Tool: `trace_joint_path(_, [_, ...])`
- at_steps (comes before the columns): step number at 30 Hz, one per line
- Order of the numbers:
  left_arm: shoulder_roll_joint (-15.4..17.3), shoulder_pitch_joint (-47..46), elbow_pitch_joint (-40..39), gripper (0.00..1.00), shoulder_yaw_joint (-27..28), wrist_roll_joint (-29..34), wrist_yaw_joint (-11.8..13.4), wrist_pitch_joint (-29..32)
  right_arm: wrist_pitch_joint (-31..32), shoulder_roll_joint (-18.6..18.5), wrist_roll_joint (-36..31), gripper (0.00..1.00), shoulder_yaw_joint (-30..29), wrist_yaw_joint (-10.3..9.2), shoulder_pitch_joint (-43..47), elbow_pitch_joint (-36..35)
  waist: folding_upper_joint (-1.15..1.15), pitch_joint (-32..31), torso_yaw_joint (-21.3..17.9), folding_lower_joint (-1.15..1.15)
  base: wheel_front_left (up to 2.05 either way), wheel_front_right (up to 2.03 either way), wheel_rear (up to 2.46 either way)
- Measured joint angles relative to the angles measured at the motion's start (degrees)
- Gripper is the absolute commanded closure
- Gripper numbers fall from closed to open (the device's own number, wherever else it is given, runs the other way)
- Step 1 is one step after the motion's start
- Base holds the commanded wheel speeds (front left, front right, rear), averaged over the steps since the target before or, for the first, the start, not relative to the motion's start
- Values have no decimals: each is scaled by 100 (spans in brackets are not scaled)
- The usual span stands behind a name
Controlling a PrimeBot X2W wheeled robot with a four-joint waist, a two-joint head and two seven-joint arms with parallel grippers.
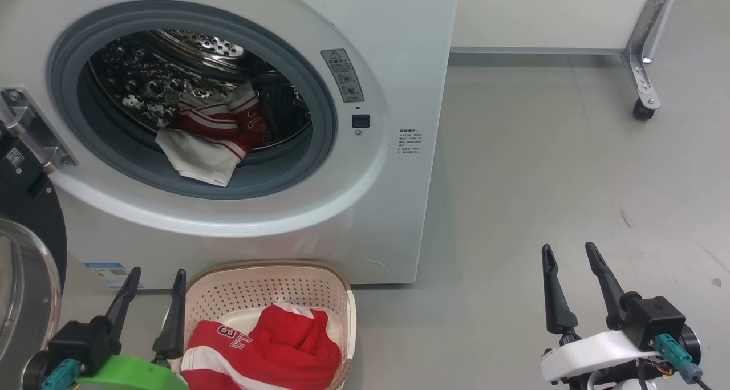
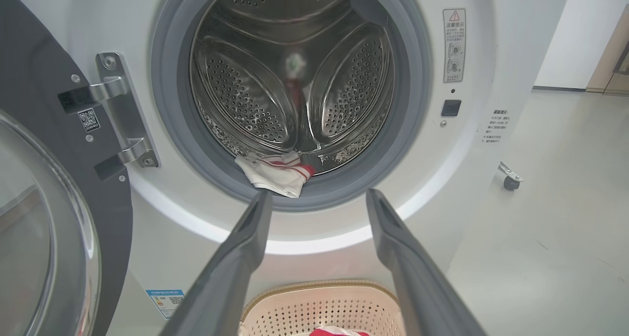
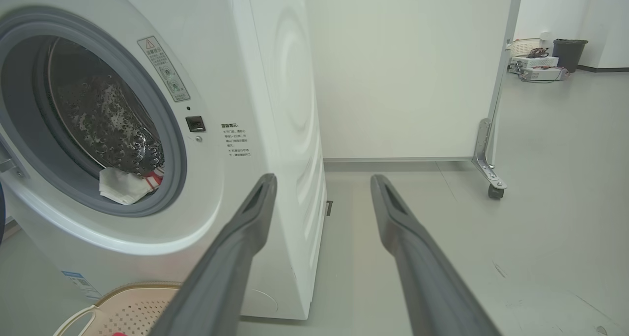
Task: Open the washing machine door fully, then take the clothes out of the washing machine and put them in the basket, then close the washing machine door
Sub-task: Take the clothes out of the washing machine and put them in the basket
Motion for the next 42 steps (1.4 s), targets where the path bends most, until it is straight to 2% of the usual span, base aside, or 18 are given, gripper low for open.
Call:
trace_joint_path(4, [-35,47,-36,0,45,26,-20,0,0,0,0,0,1,48,14,1,0,-8,-4,0,0,0,0])
trace_joint_path(26, [-143,133,-158,0,210,116,-77,-5,0,1,-14,0,83,48,11,-86,0,254,-83,0,0,0,0])
trace_joint_path(34, [66,57,-105,0,180,183,-80,-5,0,-1,-14,0,261,-9,-69,-256,0,617,-212,0,0,0,0])
trace_joint_path(42, [312,-602,-51,0,167,258,-123,133,0,-4,-13,0,541,-68,-377,-393,0,1155,-382,0,0,0,0])
